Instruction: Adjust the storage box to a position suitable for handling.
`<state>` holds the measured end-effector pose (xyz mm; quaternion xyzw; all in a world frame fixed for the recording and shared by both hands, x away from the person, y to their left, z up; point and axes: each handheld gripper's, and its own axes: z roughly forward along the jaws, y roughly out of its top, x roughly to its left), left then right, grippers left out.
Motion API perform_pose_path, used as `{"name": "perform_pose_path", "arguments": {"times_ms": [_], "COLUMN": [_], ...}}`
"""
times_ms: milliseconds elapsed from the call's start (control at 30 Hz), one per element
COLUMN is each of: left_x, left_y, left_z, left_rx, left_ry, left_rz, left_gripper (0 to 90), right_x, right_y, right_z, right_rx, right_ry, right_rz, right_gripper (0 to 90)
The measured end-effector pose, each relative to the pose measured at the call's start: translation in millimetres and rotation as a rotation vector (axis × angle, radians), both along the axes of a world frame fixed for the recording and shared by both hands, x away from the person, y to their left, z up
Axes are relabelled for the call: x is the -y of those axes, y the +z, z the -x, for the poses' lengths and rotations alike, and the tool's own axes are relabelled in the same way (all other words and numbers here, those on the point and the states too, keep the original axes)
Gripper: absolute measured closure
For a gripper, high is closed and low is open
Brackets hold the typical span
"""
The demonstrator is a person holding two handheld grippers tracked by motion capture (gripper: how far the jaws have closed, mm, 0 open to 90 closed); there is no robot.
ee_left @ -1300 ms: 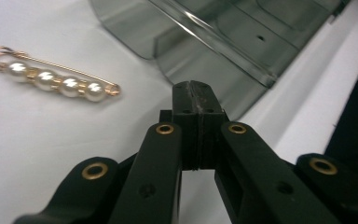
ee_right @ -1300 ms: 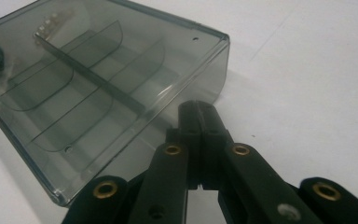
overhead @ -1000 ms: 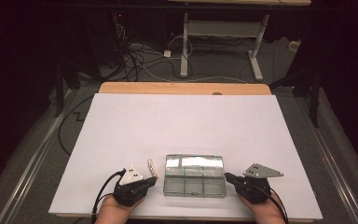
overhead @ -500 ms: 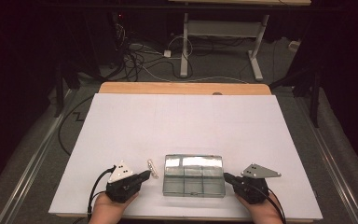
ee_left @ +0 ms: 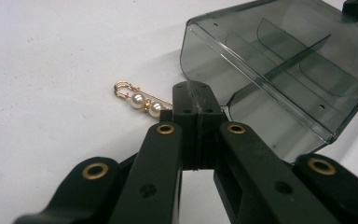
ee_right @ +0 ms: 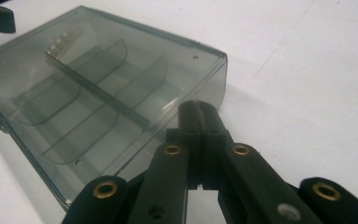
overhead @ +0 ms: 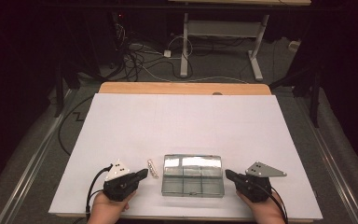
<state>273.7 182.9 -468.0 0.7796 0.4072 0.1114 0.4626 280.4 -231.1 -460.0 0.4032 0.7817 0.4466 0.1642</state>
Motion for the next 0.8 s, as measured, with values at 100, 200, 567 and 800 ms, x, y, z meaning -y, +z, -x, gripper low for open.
{"name": "perform_pose_path", "arguments": {"times_ms": [100, 200, 567, 800], "left_x": [-2.0, -2.2, 5.6, 21.8], "left_y": [-0.2, 0.0, -7.4, -14.5], "left_z": [-1.3, -1.7, -2.5, 1.2], "left_rx": [-0.012, -0.019, -0.061, -0.118], "left_ry": [0.01, 0.005, -0.104, -0.186], "left_rz": [0.006, -0.002, -0.028, -0.106], "left_gripper": [87.3, 87.1, 87.1, 87.1], "right_x": [1.9, 1.9, -20.6, -44.0], "right_y": [2.7, 7.3, 18.0, 22.1], "right_z": [-1.1, -1.7, 1.8, 6.7], "right_rx": [0.008, 0.018, 0.065, 0.08], "right_ry": [0.004, 0.019, 0.122, 0.208], "right_rz": [-0.011, -0.032, -0.069, -0.078], "right_gripper": [90.0, 90.0, 90.0, 90.0]}}
